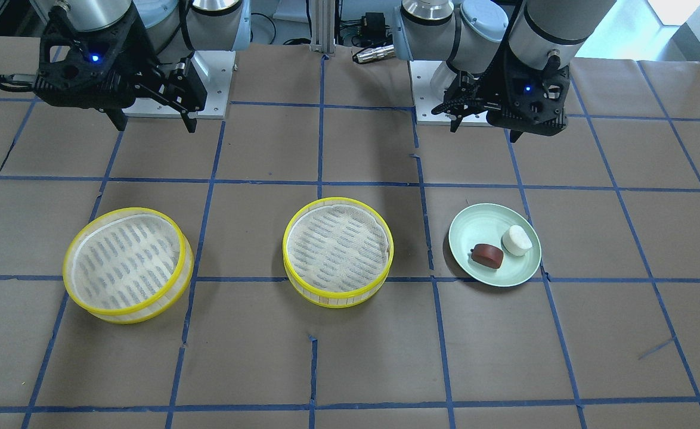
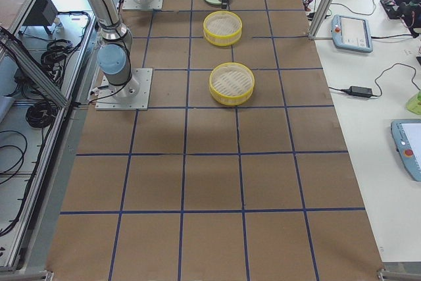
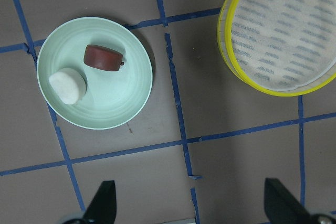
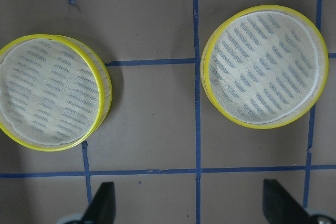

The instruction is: Stack buns with steamer

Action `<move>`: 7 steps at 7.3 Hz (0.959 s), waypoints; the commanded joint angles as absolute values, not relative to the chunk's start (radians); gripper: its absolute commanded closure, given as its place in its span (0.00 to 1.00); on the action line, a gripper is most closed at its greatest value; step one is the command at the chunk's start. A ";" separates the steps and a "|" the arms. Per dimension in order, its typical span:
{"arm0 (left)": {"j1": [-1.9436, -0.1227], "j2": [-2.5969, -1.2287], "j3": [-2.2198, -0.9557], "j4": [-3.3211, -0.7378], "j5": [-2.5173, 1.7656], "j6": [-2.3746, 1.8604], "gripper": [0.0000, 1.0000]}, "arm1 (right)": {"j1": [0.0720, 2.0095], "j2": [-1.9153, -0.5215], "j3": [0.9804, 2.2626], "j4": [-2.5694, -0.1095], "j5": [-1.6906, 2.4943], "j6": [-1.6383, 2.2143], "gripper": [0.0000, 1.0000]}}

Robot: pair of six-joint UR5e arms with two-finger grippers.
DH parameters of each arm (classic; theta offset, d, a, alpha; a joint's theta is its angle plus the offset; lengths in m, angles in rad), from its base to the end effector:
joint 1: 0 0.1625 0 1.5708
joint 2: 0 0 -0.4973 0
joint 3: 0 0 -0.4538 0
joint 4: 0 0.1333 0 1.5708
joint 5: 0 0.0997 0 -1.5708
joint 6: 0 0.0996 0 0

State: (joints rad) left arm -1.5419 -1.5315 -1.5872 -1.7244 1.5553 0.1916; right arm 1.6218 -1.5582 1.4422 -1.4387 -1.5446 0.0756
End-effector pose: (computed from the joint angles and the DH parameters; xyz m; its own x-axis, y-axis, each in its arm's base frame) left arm -0.1198 -0.5237 0.5581 -0.9866 0.1584 0.0399 0.1622 0.9788 0.1250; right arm 0.1640 -0.5474 0.6111 -0.9994 0.0250 -0.0249 0.0246 0.9995 0.0180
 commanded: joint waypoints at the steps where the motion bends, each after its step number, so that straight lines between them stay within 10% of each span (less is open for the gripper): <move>1: -1.542 -1.531 -1.589 -1.724 1.555 0.195 0.00 | 1.621 -1.559 1.443 -1.439 -1.546 0.074 0.00; 7: -1.433 -1.600 -1.623 -1.630 1.562 0.205 0.00 | 1.335 -1.563 1.489 -1.407 -1.723 -0.302 0.00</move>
State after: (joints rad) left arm -1.4744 -1.5562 -1.6024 -1.6951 1.5604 0.1890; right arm 1.4312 -1.5607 1.4765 -1.4105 -1.6841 -0.1844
